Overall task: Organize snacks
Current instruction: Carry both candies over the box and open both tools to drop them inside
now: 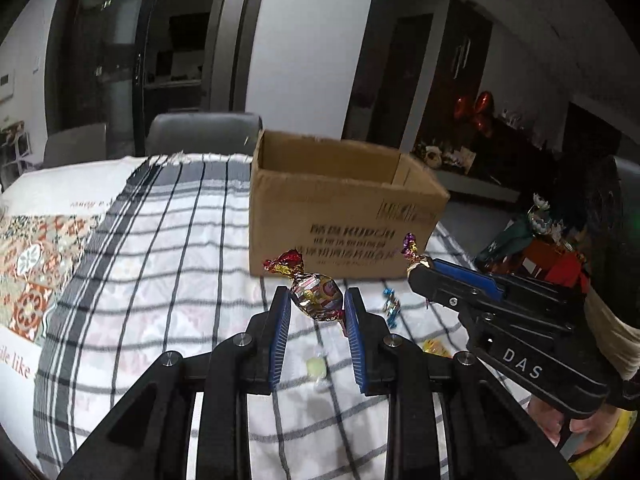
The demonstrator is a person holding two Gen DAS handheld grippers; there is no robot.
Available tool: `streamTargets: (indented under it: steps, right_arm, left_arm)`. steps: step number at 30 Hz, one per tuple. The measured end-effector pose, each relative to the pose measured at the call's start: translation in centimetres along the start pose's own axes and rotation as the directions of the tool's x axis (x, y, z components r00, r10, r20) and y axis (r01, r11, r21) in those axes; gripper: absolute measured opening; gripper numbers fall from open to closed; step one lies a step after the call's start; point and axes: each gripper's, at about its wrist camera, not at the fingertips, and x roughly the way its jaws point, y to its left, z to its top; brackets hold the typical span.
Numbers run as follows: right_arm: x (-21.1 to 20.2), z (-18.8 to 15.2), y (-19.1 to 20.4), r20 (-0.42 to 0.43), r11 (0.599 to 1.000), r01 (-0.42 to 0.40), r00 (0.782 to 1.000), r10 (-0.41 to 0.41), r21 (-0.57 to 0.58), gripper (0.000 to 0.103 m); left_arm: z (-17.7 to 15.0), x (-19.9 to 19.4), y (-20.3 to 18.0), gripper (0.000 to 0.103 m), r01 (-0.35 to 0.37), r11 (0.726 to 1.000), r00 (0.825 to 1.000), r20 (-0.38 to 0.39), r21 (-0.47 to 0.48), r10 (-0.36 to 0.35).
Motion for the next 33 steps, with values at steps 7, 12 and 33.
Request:
streamTargets:
  steps: [7, 12, 33]
  right_arm:
    - [-1.6, 2.1, -0.4, 0.06, 1.0, 0.02, 0.998, -0.02, 0.002, 0.018]
    - [-2.5, 4.3, -1.1, 0.108, 0.999, 0.033, 0.994, -0.034, 0.017, 0.018]
    - [1.2, 11.9, -5.8, 0.122, 0.994, 0.104, 0.987, -0.107, 0.031, 0.018]
  left_arm:
    - [2.6, -1.2, -0.9, 0.028, -0.014, 0.999, 0.997, 0.07, 0.046, 0.011]
    - [5.1, -1.6, -1.6, 0.028, -0.012, 0.996, 0.993, 0.114, 0.084, 0.002]
    - [13.9, 5.0, -2.2, 0.028, -0.003, 0.986, 0.994, 0.109, 0.164, -0.015]
